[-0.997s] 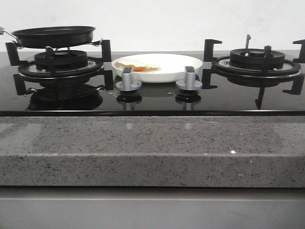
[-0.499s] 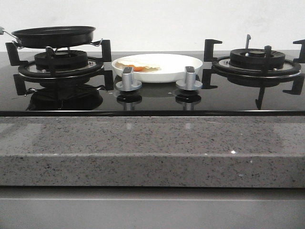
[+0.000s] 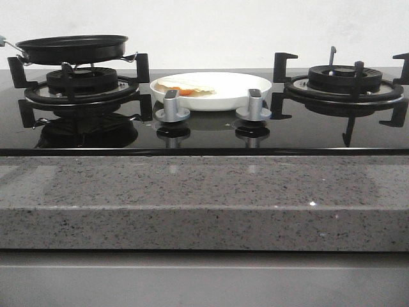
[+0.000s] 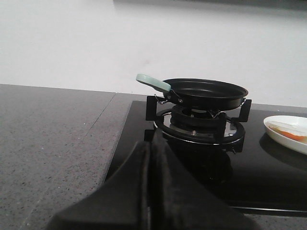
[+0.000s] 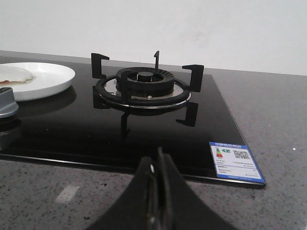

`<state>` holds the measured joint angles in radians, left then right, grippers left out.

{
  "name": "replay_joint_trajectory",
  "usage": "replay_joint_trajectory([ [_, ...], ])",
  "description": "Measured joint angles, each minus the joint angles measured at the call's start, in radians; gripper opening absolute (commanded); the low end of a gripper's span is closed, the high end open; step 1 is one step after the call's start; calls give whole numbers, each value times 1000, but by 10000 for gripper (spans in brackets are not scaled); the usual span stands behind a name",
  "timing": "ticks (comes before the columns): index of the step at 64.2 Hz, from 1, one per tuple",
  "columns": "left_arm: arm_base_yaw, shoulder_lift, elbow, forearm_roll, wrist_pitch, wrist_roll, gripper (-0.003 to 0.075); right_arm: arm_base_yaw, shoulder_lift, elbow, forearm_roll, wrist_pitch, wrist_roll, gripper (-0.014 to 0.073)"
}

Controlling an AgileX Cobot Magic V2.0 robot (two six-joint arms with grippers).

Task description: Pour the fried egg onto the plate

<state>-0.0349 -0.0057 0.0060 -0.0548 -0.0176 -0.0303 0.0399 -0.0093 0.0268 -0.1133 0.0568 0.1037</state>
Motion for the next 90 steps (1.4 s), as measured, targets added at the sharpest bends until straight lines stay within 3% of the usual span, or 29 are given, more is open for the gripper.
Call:
replay_joint_trajectory([
  [39, 0, 0, 0, 0, 0, 0, -19, 0, 0, 0, 30, 6, -5, -67],
  [62, 0, 0, 0, 0, 0, 0, -19, -4, 0, 0, 133, 6, -111, -67],
  [90, 0, 0, 0, 0, 0, 0, -19, -47, 0, 0, 173, 2, -87, -67],
])
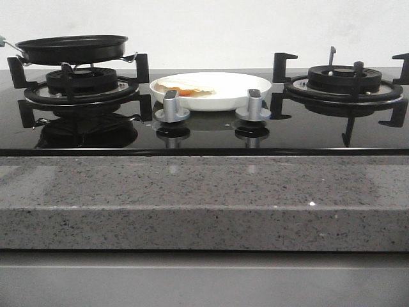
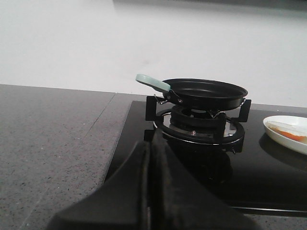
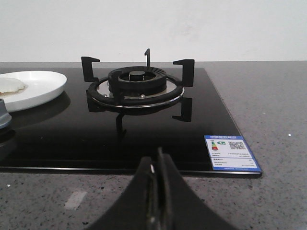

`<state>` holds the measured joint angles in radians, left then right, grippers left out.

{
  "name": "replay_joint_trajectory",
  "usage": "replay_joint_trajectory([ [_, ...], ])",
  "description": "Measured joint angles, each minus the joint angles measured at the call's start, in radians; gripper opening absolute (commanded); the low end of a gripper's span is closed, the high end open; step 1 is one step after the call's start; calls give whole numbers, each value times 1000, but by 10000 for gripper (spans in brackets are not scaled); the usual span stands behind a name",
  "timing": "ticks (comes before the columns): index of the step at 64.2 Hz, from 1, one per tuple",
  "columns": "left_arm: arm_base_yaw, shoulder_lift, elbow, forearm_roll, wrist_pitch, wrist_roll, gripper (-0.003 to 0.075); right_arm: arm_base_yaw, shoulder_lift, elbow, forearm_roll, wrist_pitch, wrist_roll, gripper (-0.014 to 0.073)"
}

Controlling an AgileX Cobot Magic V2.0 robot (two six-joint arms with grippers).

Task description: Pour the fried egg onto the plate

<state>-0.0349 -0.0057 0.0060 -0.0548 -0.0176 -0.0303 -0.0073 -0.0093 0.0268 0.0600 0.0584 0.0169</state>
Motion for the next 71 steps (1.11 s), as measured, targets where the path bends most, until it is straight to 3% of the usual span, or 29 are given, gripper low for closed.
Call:
replay_joint_trajectory([
  [71, 0, 0, 0, 0, 0, 0, -19, 0, 0, 0, 0, -22, 11, -67],
])
